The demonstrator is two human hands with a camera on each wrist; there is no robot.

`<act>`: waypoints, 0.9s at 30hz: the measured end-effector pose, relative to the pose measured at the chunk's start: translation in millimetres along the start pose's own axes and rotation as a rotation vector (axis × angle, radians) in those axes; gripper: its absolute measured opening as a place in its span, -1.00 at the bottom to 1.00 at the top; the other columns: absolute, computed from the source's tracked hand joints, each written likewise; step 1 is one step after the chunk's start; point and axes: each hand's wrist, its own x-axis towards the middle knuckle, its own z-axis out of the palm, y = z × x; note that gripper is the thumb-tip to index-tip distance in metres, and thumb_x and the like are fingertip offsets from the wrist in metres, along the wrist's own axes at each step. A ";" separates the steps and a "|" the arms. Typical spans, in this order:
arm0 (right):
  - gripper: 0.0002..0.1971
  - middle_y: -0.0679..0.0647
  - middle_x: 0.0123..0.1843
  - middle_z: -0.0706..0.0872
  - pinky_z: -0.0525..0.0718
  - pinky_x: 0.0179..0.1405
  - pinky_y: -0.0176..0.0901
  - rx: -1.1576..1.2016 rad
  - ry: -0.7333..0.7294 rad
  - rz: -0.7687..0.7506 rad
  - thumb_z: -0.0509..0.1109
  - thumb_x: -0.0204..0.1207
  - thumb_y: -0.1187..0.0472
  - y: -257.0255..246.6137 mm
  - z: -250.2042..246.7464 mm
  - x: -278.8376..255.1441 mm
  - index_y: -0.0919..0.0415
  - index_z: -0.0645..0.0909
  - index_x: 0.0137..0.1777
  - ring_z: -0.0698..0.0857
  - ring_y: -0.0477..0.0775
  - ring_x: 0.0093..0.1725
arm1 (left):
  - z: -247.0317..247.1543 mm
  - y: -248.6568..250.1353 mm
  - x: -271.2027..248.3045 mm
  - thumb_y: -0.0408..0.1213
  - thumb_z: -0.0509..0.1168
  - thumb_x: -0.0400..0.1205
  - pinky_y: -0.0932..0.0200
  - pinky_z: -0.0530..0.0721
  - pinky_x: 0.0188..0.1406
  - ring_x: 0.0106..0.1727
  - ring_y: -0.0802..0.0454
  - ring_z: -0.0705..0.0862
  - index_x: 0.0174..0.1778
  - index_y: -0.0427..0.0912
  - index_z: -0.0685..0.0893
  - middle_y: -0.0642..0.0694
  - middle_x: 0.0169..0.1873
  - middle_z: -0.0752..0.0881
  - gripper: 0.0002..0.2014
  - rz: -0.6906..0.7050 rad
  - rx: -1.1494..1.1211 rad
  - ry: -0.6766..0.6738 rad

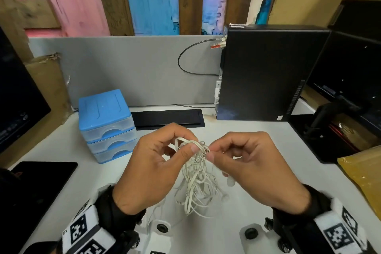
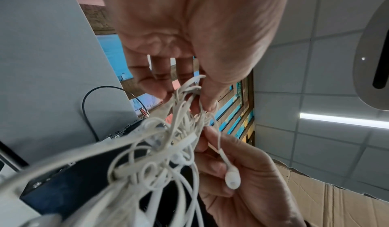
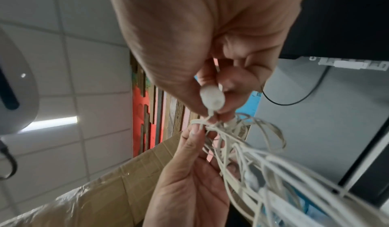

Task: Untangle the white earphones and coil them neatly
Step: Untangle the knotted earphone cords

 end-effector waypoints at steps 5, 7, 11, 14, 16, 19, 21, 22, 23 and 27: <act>-0.89 0.16 -0.23 0.76 0.48 -0.48 -0.03 0.040 0.096 -0.102 0.53 0.40 0.35 7.0 -1.7 2.1 0.16 0.74 -0.30 0.61 0.20 -0.33 | -0.4 1.0 -2.1 -0.06 0.39 0.58 0.20 0.60 -0.37 -0.17 -0.05 0.72 -0.03 0.13 0.80 0.10 -0.15 0.81 -0.89 0.041 0.049 -0.047; -0.93 0.20 -0.21 0.78 0.53 -0.41 -0.27 0.127 0.107 -0.108 0.45 0.35 0.35 7.6 -1.9 4.2 0.21 0.70 -0.31 0.64 -0.04 -0.33 | 0.0 0.7 -2.2 -0.06 0.39 0.59 0.23 0.53 -0.44 -0.24 -0.03 0.68 -0.02 0.12 0.82 0.10 -0.17 0.80 -0.88 0.067 0.069 -0.060; -0.95 0.39 -0.29 0.67 0.54 -0.41 -0.42 0.221 0.053 -0.151 0.40 0.39 0.46 11.5 0.8 7.7 0.33 0.64 -0.20 0.59 -0.15 -0.42 | -0.1 -2.3 -2.2 -0.06 0.39 0.59 -0.10 0.60 -0.46 -0.27 -0.07 0.65 -0.03 0.13 0.82 0.08 -0.18 0.80 -0.88 0.056 0.030 -0.063; -0.84 0.22 -0.30 0.70 0.49 -0.39 -0.44 0.136 0.068 -0.218 0.35 0.44 0.47 16.2 -0.9 8.8 0.27 0.73 -0.20 0.56 -0.14 -0.39 | -0.8 -3.9 -2.2 -0.10 0.39 0.59 -0.29 0.60 -0.41 -0.21 -0.12 0.69 -0.06 0.10 0.82 -0.04 -0.17 0.79 -0.89 0.046 -0.024 -0.057; -0.77 0.17 -0.26 0.72 0.46 -0.42 -0.40 0.091 0.038 -0.221 0.34 0.45 0.44 16.2 -3.1 7.2 0.20 0.81 -0.21 0.59 -0.10 -0.35 | -1.3 -4.0 -1.7 -0.11 0.39 0.58 -0.31 0.61 -0.38 -0.17 -0.13 0.70 -0.06 0.09 0.83 -0.05 -0.17 0.78 -0.89 0.048 -0.029 -0.049; -0.86 0.13 -0.22 0.73 0.48 -0.49 0.01 0.039 -0.032 -0.192 0.46 0.44 0.32 14.4 -6.1 4.1 0.16 0.86 -0.15 0.64 0.09 -0.28 | -1.3 -4.6 -1.6 -0.13 0.38 0.58 -0.28 0.61 -0.37 -0.17 -0.12 0.71 -0.06 0.09 0.82 -0.03 -0.17 0.77 -0.88 0.051 -0.011 -0.050; -0.94 0.13 -0.21 0.73 0.52 -0.47 0.15 0.003 -0.060 -0.173 0.59 0.42 0.24 12.2 -7.1 3.1 0.12 0.87 -0.13 0.63 0.16 -0.27 | -0.7 -5.0 -1.8 -0.14 0.38 0.58 -0.27 0.61 -0.37 -0.18 -0.13 0.70 -0.06 0.09 0.82 -0.04 -0.18 0.77 -0.88 0.052 -0.013 -0.052; -0.96 0.13 -0.21 0.73 0.52 -0.48 0.14 -0.019 -0.070 -0.166 0.62 0.43 0.24 11.6 -7.7 3.1 0.11 0.87 -0.13 0.62 0.16 -0.28 | -0.4 -5.1 -1.8 -0.14 0.38 0.58 -0.27 0.61 -0.37 -0.19 -0.13 0.70 -0.07 0.08 0.82 -0.04 -0.18 0.77 -0.89 0.050 -0.019 -0.053; -0.96 0.12 -0.21 0.73 0.51 -0.50 0.10 -0.039 -0.076 -0.160 0.62 0.44 0.25 11.2 -8.7 3.7 0.12 0.87 -0.14 0.62 0.16 -0.28 | -0.1 -5.4 -1.8 -0.15 0.39 0.58 -0.27 0.61 -0.37 -0.20 -0.13 0.70 -0.07 0.08 0.83 -0.04 -0.19 0.77 -0.89 0.048 -0.025 -0.056; -0.94 0.02 -0.10 0.73 0.47 -0.42 -0.22 -0.007 -0.016 -0.146 0.60 0.44 0.30 14.5 -14.6 7.6 0.15 0.83 -0.23 0.59 0.09 -0.23 | 0.6 -7.6 -1.9 -0.20 0.38 0.62 -0.20 0.61 -0.34 -0.18 -0.09 0.69 -0.05 0.06 0.83 0.04 -0.17 0.76 -0.88 0.060 0.027 -0.108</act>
